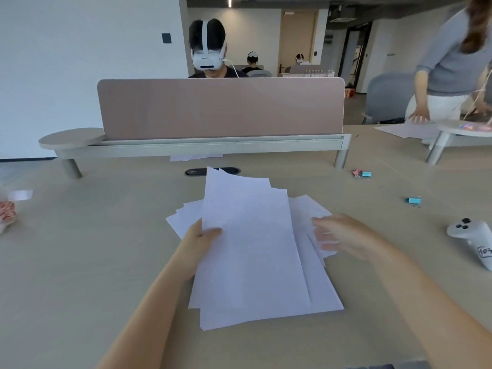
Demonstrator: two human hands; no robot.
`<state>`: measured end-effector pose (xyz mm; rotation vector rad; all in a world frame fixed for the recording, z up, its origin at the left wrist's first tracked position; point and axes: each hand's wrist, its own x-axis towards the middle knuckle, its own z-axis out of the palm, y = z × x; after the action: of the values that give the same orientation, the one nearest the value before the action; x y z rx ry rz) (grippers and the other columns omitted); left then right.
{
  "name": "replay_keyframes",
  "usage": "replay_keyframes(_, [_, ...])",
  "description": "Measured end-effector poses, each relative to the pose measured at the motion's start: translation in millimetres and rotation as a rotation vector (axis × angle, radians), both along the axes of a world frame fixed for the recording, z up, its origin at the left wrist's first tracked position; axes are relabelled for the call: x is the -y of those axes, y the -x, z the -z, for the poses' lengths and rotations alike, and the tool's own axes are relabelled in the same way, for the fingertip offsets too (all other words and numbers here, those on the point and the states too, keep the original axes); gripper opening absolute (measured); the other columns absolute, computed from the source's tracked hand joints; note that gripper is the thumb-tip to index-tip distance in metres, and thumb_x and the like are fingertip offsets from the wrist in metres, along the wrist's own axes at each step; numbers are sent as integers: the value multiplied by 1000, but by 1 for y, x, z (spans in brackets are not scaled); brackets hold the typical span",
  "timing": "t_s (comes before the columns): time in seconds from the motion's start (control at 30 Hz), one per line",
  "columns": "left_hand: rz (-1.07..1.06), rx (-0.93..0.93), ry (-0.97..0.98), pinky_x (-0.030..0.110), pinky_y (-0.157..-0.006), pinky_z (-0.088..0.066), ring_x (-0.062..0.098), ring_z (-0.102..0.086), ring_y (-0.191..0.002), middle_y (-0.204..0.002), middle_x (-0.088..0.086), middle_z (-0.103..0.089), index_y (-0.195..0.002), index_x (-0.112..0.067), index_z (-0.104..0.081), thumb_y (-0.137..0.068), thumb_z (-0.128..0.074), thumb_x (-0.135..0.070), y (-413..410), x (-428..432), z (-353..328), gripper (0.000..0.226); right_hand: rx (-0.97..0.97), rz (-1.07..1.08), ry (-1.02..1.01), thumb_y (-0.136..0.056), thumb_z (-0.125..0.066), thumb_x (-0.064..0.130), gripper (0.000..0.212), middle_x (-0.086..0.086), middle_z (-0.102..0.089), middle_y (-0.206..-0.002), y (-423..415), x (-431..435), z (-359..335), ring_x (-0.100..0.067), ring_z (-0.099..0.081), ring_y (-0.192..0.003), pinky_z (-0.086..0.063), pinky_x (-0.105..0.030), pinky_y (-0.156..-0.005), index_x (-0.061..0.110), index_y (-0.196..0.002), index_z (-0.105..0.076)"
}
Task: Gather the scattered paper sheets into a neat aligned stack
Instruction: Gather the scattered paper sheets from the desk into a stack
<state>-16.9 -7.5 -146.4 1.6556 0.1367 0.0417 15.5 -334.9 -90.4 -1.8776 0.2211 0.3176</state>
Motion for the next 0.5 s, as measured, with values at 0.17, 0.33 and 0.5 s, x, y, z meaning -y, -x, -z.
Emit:
replay_keyframes(0.17, [-5,16,-113,54,-101,-61,31,-78,-113,-116,6,-83,-112,-24,-77,-98,-53,-6,7,9,-6,34,-37,54,-17,-94,-69,15,8,-14,-61,-98,-5,-4,0,-26,-60,-87,-56,-34,-81,7,-96,-67])
replay_keyframes(0.33, [-40,29,-149,51,-92,-62,38,-77,-109,-109,14,-83,-103,-18,-78,-97,-55,-3,7,11,-4,28,5,-24,384,-88,-69,19,27,-13,-47,-80,-8,-11,-2,-25,-49,-65,-31,-29,-64,6,-69,-55])
replay_keyframes(0.5, [-41,15,-170,52,-94,-62,36,-79,-106,-109,11,-84,-104,-17,-78,-99,-53,1,9,11,-4,31,-32,-139,474,-84,-70,22,26,-3,-51,-69,-14,-31,-6,-22,-47,-62,-38,-28,-63,11,-68,-53])
